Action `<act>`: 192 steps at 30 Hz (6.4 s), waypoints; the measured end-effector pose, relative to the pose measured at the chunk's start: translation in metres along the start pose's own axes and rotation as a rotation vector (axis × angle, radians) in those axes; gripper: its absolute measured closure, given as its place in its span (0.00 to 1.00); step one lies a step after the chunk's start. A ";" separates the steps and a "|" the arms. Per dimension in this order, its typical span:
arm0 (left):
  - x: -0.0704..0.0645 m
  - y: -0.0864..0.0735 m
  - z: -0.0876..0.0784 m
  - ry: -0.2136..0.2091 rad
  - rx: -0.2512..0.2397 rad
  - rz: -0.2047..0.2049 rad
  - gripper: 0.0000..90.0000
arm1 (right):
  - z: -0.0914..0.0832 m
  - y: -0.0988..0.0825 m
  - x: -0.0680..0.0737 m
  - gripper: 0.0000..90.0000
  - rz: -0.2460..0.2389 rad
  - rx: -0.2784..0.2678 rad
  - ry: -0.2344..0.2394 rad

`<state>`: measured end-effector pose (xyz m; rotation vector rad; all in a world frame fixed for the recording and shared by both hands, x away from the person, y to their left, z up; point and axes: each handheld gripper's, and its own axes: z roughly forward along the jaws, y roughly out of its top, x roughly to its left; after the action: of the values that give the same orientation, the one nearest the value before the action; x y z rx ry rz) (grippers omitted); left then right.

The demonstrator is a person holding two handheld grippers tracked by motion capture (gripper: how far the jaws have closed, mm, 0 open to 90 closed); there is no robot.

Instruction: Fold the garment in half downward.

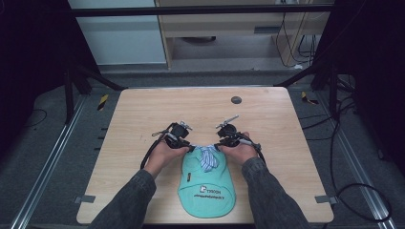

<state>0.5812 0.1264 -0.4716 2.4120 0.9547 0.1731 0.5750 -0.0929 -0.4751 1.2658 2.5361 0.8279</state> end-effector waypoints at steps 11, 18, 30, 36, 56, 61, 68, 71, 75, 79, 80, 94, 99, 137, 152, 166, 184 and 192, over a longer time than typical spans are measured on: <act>-0.001 -0.001 0.003 -0.003 0.015 0.006 0.74 | 0.004 -0.001 0.003 0.70 -0.022 0.025 -0.004; 0.000 -0.002 0.004 -0.011 0.012 -0.001 0.74 | 0.005 -0.003 0.003 0.71 -0.026 0.030 -0.005; -0.002 -0.003 0.004 -0.040 0.012 0.023 0.89 | 0.004 -0.002 0.009 0.89 -0.067 0.043 0.008; -0.002 -0.004 0.004 -0.036 0.005 0.037 0.91 | 0.004 -0.002 0.010 0.92 -0.073 0.045 0.007; -0.003 0.014 -0.024 -0.012 -0.047 0.105 0.94 | -0.028 0.002 0.015 0.93 -0.109 -0.073 -0.010; -0.002 0.024 -0.034 -0.008 -0.055 0.125 0.94 | -0.038 0.005 0.016 0.93 -0.106 -0.102 -0.019; -0.008 0.037 -0.048 0.006 -0.078 0.166 0.94 | -0.055 0.006 0.012 0.93 -0.120 -0.142 -0.027; -0.009 0.039 -0.052 0.010 -0.083 0.171 0.94 | -0.058 0.007 0.012 0.93 -0.127 -0.150 -0.028; -0.011 0.040 -0.059 0.017 -0.091 0.181 0.94 | -0.064 0.008 0.011 0.93 -0.136 -0.161 -0.023; -0.013 0.038 -0.067 0.022 -0.112 0.182 0.94 | -0.072 0.011 0.013 0.93 -0.158 -0.174 -0.026; -0.013 0.038 -0.067 0.022 -0.112 0.182 0.94 | -0.072 0.011 0.013 0.93 -0.158 -0.174 -0.026; -0.014 0.046 -0.076 0.033 -0.142 0.193 0.94 | -0.084 0.021 0.012 0.94 -0.199 -0.194 -0.056; -0.014 0.047 -0.080 0.042 -0.146 0.197 0.94 | -0.087 0.024 0.012 0.93 -0.207 -0.195 -0.060; -0.010 0.061 -0.089 0.074 -0.209 0.200 0.93 | -0.091 0.040 0.004 0.93 -0.250 -0.229 -0.105; -0.022 0.045 -0.084 0.101 -0.216 0.233 0.93 | -0.087 0.027 0.016 0.92 -0.293 -0.223 -0.131; -0.029 0.034 -0.076 0.079 -0.204 0.245 0.93 | -0.080 0.010 0.019 0.92 -0.282 -0.215 -0.113; -0.022 0.069 -0.077 0.083 -0.225 0.240 0.93 | -0.093 0.020 0.006 0.92 -0.246 -0.237 -0.157; -0.038 0.050 -0.072 0.080 -0.205 0.259 0.93 | -0.089 0.004 0.012 0.91 -0.259 -0.230 -0.141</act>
<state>0.5615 0.1017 -0.3815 2.3426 0.6206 0.4428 0.5349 -0.1169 -0.3983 0.8715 2.3473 0.9041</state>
